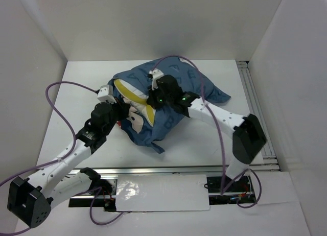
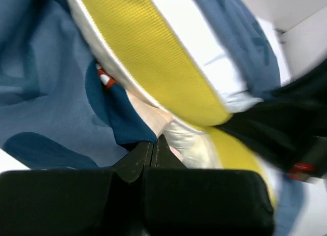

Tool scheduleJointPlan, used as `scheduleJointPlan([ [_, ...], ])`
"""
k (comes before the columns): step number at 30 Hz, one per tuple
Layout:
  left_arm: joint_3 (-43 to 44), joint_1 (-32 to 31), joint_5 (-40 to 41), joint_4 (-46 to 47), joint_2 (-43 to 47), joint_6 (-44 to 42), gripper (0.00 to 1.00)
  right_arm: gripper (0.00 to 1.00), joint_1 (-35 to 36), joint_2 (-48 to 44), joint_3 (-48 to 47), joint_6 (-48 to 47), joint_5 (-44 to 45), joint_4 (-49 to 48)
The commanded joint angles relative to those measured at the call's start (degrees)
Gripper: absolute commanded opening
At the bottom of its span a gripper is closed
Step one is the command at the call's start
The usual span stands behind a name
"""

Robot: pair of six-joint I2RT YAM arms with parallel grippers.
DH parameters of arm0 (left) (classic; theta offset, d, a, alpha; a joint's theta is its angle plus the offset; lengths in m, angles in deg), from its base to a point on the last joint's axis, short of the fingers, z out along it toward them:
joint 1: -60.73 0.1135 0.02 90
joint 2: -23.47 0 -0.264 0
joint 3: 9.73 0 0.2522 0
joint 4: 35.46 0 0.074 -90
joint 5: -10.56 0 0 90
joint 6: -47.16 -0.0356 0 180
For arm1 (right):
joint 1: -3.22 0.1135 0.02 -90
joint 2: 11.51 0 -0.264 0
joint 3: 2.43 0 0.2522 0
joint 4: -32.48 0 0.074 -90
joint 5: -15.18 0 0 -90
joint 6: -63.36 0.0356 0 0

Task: Put the pillow into the pillowcase

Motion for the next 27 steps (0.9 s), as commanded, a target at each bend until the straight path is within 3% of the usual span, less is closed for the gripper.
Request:
scheduleJointPlan([
  [1, 7.03, 1.36, 1.22, 3.94, 3.28, -4.09, 0.00, 0.00, 0.24, 12.30, -2.62, -3.27, 11.44, 8.44],
  [8, 16.52, 1.36, 1.14, -13.36, 6.72, -5.50, 0.00, 0.00, -3.54, 27.96, -12.56, 4.54, 11.28, 13.39],
  [14, 24.44, 1.36, 2.18, -28.84, 0.13, -1.28, 0.00, 0.00, -3.54, 33.51, -17.48, 7.01, 10.41, 15.23],
  [19, 24.97, 1.36, 1.12, -30.08, -3.21, -1.28, 0.16, 0.00, -0.21, 33.51, -18.19, 5.43, 2.60, 13.39],
  [20, 25.67, 1.36, 1.65, -30.08, -3.91, -1.28, 0.26, 0.00, 0.67, 33.51, -18.19, 4.91, 0.76, 12.78],
  [22, 26.20, 1.36, 1.66, -30.78, -5.66, -0.66, 0.35, 0.00, 3.31, 34.04, -18.19, 4.38, -0.84, 12.77],
  [24, 26.73, 1.88, 2.18, -31.31, -6.20, 0.04, 0.35, 0.00, 4.63, 36.14, -18.19, 4.37, -3.21, 12.77],
  [27, 26.73, 2.41, 6.48, -33.93, -6.73, 3.46, 0.22, 0.00, 5.25, 37.64, -17.05, 4.37, -7.78, 10.76],
])
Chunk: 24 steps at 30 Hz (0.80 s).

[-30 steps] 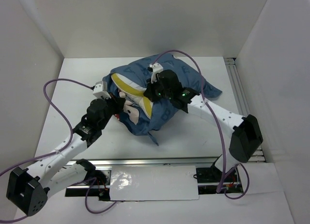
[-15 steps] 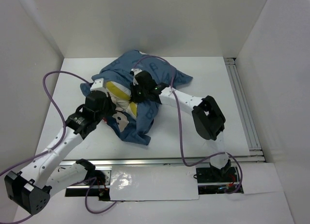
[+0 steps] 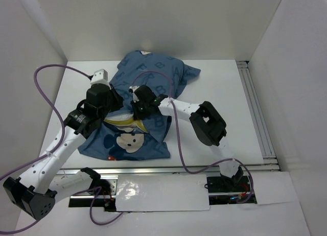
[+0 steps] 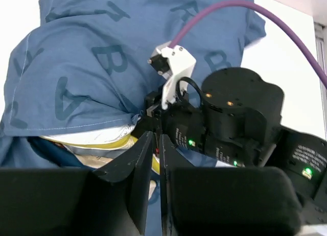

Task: Put the pillow into the pillowcase

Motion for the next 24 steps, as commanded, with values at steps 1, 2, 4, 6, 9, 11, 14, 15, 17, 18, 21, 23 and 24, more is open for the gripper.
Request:
scheduleJointPlan([
  [1, 0.59, 0.68, 3.58, -0.66, -0.70, 3.07, 0.20, 0.00, 0.40, 4.88, 5.30, -0.89, -3.93, 3.85],
  [2, 0.58, 0.68, 2.80, -0.66, 0.09, 2.46, 0.20, 0.00, 0.40, 4.88, 5.32, -0.89, -4.56, 3.83],
  [4, 0.06, 0.68, 1.57, -0.66, 0.09, 1.85, 0.25, 0.00, 0.40, 4.88, 6.55, -0.37, -4.57, 2.61],
  [6, -1.78, 0.68, 0.86, -1.35, 0.09, 3.68, 0.37, 0.00, 0.40, 3.48, 7.08, 0.15, -4.57, 0.94],
  [9, -7.55, 0.68, -2.81, -2.68, 0.09, 6.58, 0.37, 0.00, 0.40, 2.24, 7.61, 1.38, -4.57, 0.32],
  [11, -11.70, 0.68, -6.16, -0.67, 0.09, 5.98, 0.39, 0.00, -0.22, 2.24, 7.61, 1.39, -5.18, 0.32],
  [14, -17.60, 0.16, -12.49, 2.50, -2.53, 8.16, 0.49, 0.00, -0.75, 2.24, 7.09, 1.92, -6.50, 0.32],
  [15, -18.57, -0.63, -12.50, 2.51, -3.67, 9.30, 0.51, 0.00, -0.75, 2.24, 7.08, 1.92, -6.50, 0.32],
  [17, -19.71, -1.16, -11.80, 3.73, -6.22, 14.05, 0.51, 0.00, -0.75, 1.71, 7.69, 1.92, -7.21, 0.32],
  [18, -19.72, -1.16, -10.93, 4.43, -8.58, 15.28, 0.51, 0.00, -0.75, 1.71, 8.22, 2.53, -7.21, 0.32],
  [21, -19.72, -1.16, -7.59, 6.72, -12.55, 20.99, 0.56, 0.00, -0.75, 1.18, 8.75, 2.53, -7.91, -0.21],
  [23, -19.11, -1.16, -5.74, 6.72, -14.49, 25.12, 0.56, 0.00, -0.75, 1.18, 8.75, 2.53, -7.91, -0.21],
  [24, -19.10, -1.16, -4.17, 6.72, -15.45, 26.44, 0.56, 0.00, -0.75, 1.18, 8.75, 2.53, -7.91, -0.21],
])
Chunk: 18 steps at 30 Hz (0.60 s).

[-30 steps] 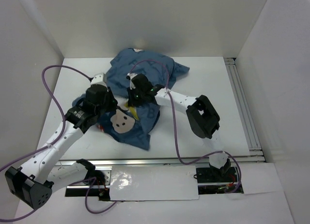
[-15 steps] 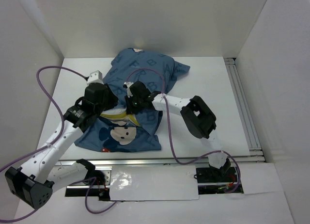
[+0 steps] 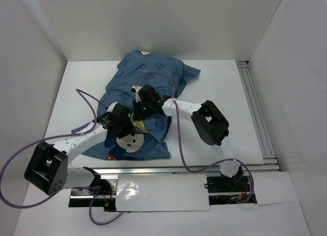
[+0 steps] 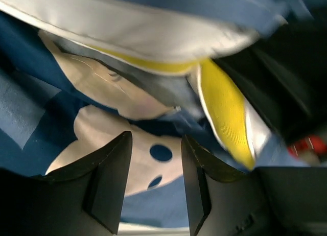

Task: Put the pillow into the pillowcase

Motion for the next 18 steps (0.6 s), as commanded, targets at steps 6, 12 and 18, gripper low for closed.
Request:
scheduleJointPlan([
  [6, 2.52, -0.11, 8.37, 0.83, -7.38, 14.84, 0.56, 0.00, 0.70, 2.85, 3.68, 1.07, -0.43, 7.09],
  [12, 5.15, -0.11, 9.52, 2.06, -11.25, 14.23, 0.36, 0.00, 0.70, 1.79, 5.35, 1.07, -0.43, 7.09],
  [18, 7.35, -0.11, 10.74, 2.59, -11.53, 9.32, 0.00, 0.00, 0.70, 0.65, 7.10, 1.07, 0.19, 6.48],
])
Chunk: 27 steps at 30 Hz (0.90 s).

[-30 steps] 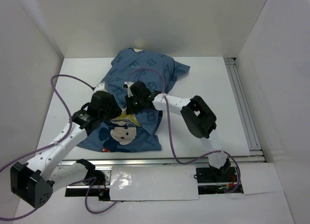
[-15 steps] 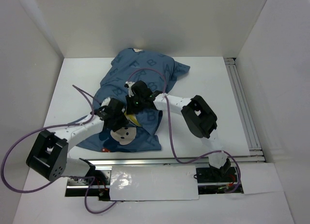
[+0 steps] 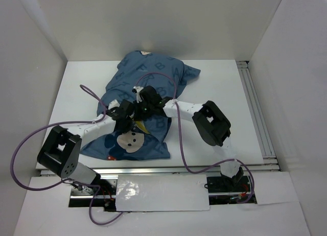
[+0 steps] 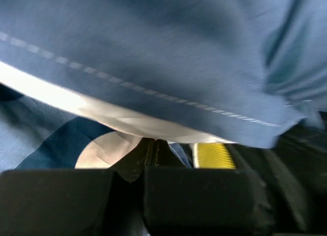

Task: Put the pillow into the pillowcase

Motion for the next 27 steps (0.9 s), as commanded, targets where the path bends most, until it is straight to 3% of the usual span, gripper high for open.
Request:
scheduleJointPlan([
  [1, 1.26, -0.11, 3.03, 1.95, 3.14, -3.17, 0.00, 0.00, 0.70, 2.11, 4.38, 1.07, 0.66, 8.82],
  [8, -3.23, -0.11, 3.56, 7.59, 19.40, -12.74, 0.00, 0.00, 0.70, 2.11, 4.90, 0.54, 3.99, 10.57],
  [12, 2.11, -0.64, 7.16, 4.95, 31.34, -17.84, 0.00, 0.00, 0.70, 0.98, 4.90, -0.77, 9.36, 13.38],
  [17, 7.57, -0.64, 7.68, 7.40, 38.13, -24.97, 0.00, 0.00, 1.22, -0.08, 6.04, -2.71, 9.90, 15.06],
  [21, 14.42, -0.64, 11.81, 7.86, 36.75, -29.36, 0.00, 0.00, 2.45, -0.79, 7.10, -3.33, 13.31, 19.18],
  [27, 23.83, -0.64, 18.59, 12.68, 30.69, -39.38, 0.00, 0.00, 3.24, -7.72, 14.11, 5.89, 33.26, 25.69],
])
